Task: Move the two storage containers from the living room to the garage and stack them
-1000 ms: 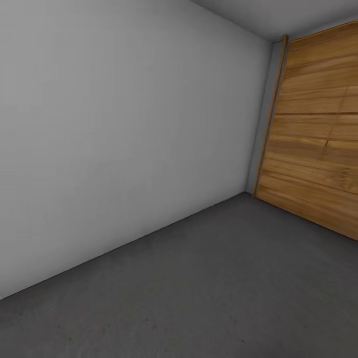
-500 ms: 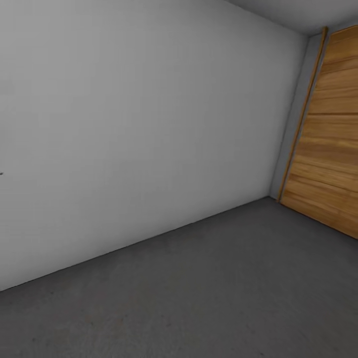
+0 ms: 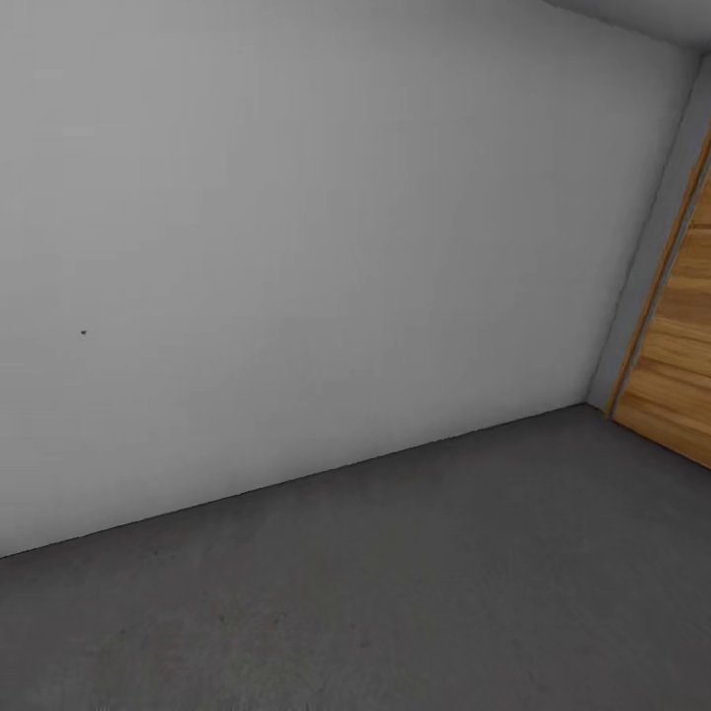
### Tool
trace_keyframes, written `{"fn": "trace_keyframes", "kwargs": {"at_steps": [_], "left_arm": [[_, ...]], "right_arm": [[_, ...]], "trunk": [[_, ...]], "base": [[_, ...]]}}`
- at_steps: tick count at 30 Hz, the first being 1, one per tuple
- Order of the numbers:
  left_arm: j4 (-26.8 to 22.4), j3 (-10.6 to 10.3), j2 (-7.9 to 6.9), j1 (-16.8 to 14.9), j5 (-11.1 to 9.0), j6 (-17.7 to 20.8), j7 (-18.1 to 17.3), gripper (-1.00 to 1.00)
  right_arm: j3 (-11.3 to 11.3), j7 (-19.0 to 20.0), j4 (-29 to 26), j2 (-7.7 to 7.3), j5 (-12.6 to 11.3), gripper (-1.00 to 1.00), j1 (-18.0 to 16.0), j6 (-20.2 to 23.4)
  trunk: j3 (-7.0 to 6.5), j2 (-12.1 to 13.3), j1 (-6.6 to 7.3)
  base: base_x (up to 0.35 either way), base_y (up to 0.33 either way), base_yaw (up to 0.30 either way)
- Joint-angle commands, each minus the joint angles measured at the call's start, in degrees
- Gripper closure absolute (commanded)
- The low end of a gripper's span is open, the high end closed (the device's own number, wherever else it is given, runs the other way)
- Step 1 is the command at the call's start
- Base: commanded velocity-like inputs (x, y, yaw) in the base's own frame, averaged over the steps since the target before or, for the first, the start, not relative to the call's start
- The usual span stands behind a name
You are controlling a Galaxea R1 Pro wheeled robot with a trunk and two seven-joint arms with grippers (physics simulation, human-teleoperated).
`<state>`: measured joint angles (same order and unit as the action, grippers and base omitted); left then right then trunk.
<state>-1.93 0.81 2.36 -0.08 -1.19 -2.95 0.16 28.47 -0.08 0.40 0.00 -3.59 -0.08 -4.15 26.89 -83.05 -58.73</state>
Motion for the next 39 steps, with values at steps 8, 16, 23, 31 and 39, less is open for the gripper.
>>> {"fn": "trace_keyframes", "kwargs": {"at_steps": [8, 16, 23, 31, 39], "left_arm": [[-0.01, 0.05, 0.01, -0.01, -0.12, -0.13, 0.02, -1.0], [-0.01, 0.05, 0.01, -0.01, -0.12, -0.13, 0.02, -1.0], [-0.01, 0.07, 0.02, -0.01, -0.12, -0.13, 0.02, -1.0], [-0.01, 0.07, 0.02, -0.01, -0.12, -0.13, 0.02, -1.0], [-0.01, 0.04, 0.01, -0.01, -0.12, -0.13, 0.02, -1.0]], "right_arm": [[0.36, -0.01, 0.04, 0.05, -0.37, -1.0, -0.01, -0.16], [0.36, -0.01, 0.04, 0.09, -0.37, -1.0, -0.01, -0.15], [0.36, -0.01, 0.04, 0.09, -0.38, -1.0, -0.01, -0.15], [0.36, -0.01, 0.04, 0.09, -0.37, -1.0, -0.01, -0.15], [0.36, -0.01, 0.04, 0.09, -0.37, -1.0, -0.01, -0.15]], "trunk": [[0.04, -0.02, 0.0], [0.04, -0.02, 0.0], [0.04, -0.02, 0.0], [0.04, -0.02, 0.0], [0.04, -0.02, 0.0]], "base": [[0.0, 0.0, 0.279], [0.0, 0.0, 0.279], [0.0, 0.0, 0.279], [0.0, 0.0, 0.279], [0.0, 0.0, 0.279]]}}
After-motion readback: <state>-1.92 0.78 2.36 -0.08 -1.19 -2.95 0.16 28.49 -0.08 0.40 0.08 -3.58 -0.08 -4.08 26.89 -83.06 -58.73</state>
